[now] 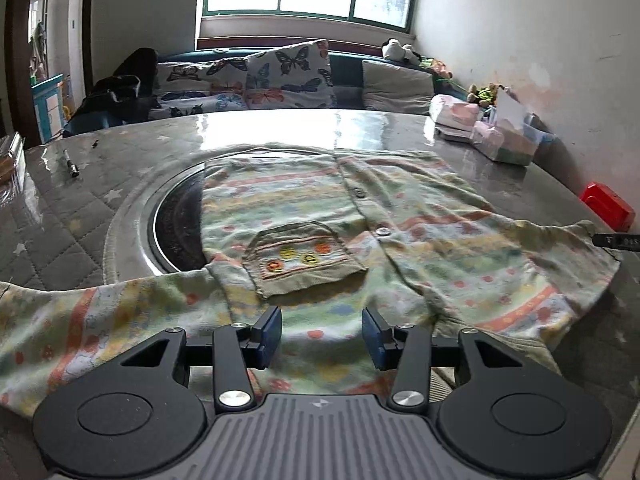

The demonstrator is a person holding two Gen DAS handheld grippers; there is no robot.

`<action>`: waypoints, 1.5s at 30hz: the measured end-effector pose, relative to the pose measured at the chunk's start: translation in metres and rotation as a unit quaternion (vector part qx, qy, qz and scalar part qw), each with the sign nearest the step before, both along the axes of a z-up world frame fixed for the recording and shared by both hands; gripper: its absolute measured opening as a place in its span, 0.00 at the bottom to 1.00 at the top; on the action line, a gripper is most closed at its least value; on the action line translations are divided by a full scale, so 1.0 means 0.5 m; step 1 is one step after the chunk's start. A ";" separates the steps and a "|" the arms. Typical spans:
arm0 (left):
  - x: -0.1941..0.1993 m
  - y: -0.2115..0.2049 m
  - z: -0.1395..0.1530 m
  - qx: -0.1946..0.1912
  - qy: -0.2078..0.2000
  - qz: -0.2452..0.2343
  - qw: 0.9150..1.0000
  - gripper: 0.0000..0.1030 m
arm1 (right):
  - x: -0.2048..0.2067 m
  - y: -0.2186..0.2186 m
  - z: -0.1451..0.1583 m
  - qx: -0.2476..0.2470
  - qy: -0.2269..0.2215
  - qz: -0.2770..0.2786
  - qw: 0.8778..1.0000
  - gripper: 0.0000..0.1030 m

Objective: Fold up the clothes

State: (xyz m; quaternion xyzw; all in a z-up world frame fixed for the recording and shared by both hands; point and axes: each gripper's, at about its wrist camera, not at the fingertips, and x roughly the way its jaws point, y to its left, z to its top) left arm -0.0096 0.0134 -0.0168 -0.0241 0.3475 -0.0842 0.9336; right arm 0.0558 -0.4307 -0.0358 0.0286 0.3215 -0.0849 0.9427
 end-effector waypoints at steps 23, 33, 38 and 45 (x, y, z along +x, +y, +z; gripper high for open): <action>-0.040 -0.040 0.039 -0.019 -0.007 -0.059 0.998 0.47 | -0.008 -0.030 0.002 0.011 0.008 -0.001 1.000 0.07; -0.045 -0.047 0.022 -0.017 0.003 -0.080 0.997 0.46 | 0.011 -0.027 0.005 -0.042 0.013 -0.010 0.999 0.31; -0.049 -0.039 0.025 -0.018 -0.002 -0.079 0.997 0.46 | -0.008 0.010 0.060 -0.041 -0.003 0.041 0.998 0.31; -0.056 -0.019 0.030 -0.022 -0.008 -0.066 0.998 0.44 | -0.034 0.183 0.101 -0.020 0.005 0.237 0.971 0.30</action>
